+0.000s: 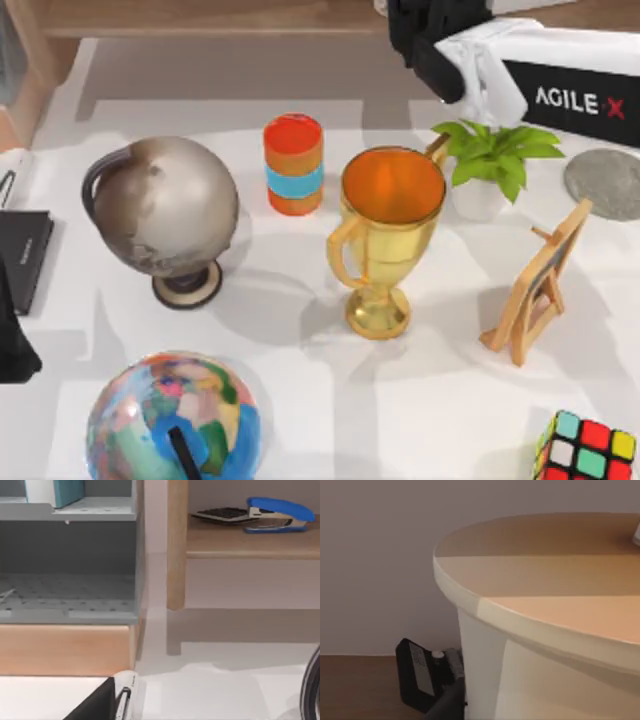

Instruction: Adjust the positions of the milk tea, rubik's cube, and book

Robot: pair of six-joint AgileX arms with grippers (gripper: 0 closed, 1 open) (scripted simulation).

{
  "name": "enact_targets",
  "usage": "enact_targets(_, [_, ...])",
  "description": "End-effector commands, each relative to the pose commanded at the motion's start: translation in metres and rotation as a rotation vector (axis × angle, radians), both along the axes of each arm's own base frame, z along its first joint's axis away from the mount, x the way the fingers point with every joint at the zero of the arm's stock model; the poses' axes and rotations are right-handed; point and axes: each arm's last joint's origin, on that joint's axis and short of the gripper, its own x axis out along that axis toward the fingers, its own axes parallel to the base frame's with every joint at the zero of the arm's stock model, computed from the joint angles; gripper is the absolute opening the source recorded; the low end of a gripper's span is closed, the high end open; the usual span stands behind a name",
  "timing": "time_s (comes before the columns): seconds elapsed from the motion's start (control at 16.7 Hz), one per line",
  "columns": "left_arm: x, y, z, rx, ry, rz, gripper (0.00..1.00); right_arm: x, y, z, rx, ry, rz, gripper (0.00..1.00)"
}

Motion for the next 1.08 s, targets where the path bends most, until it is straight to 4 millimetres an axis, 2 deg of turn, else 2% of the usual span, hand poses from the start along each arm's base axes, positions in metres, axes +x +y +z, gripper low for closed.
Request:
enact_targets(0.36, [0.0,0.0,0.0,0.0,0.0,0.0,1.0,-0.005,0.002,0.003,0.004,-0.005,0.004,0.0])
enact_targets(0.54, [0.0,0.0,0.0,0.0,0.0,0.0,1.0,-0.023,0.003,0.006,0.002,-0.002,0.004,0.0])
enact_targets(0.9, [0.0,0.0,0.0,0.0,0.0,0.0,1.0,-0.074,0.003,0.01,0.001,0.001,0.004,0.0])
enact_targets(1.08, [0.0,0.0,0.0,0.0,0.0,0.0,1.0,-0.081,0.002,0.011,0.003,-0.002,0.004,0.0])
